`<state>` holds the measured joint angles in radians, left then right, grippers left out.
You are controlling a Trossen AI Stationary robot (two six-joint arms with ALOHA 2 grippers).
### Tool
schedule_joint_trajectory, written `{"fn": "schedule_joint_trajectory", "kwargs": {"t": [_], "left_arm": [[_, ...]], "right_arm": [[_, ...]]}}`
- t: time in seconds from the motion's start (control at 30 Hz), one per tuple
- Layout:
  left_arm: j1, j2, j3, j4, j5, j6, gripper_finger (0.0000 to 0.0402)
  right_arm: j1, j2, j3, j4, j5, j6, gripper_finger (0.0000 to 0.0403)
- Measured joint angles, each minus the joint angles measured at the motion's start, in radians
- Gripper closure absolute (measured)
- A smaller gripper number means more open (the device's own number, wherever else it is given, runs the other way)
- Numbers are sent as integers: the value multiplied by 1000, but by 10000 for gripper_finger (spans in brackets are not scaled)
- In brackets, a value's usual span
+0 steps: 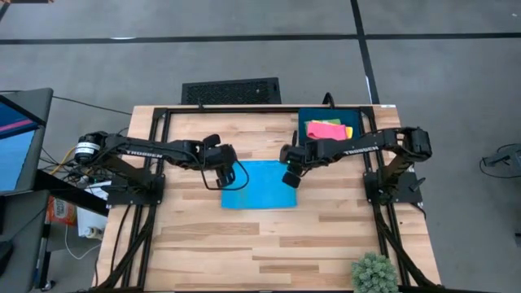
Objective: Fold microfiber towels
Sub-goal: Fold the light blue microfiber towel
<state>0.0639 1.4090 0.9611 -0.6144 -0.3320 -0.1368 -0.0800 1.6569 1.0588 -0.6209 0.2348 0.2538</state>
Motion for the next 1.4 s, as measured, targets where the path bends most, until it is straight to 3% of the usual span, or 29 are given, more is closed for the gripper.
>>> {"fn": "schedule_joint_trajectory", "kwargs": {"t": [0.17,0.27,0.33,0.47,0.6,0.8,1.13,1.4], "left_arm": [[-16,0,0,17,145,-71,231],[-66,0,0,48,223,-86,240],[-114,0,0,80,242,-80,247],[-222,0,-21,162,177,-85,258],[-303,0,-130,335,99,-181,262],[-358,0,-284,533,14,-347,263],[-367,0,-354,535,5,-443,263],[-368,0,-371,536,4,-485,263]], "right_arm": [[-28,-27,-1,-9,-151,-54,235],[13,-78,0,24,-309,-137,217],[69,-96,0,61,-350,-170,213],[194,-100,0,86,-301,-202,219],[298,-87,-70,174,-191,-161,237],[349,-86,-224,262,-130,-57,255],[354,-62,-342,473,-125,-36,248],[360,17,-366,520,-114,-21,254]]}}
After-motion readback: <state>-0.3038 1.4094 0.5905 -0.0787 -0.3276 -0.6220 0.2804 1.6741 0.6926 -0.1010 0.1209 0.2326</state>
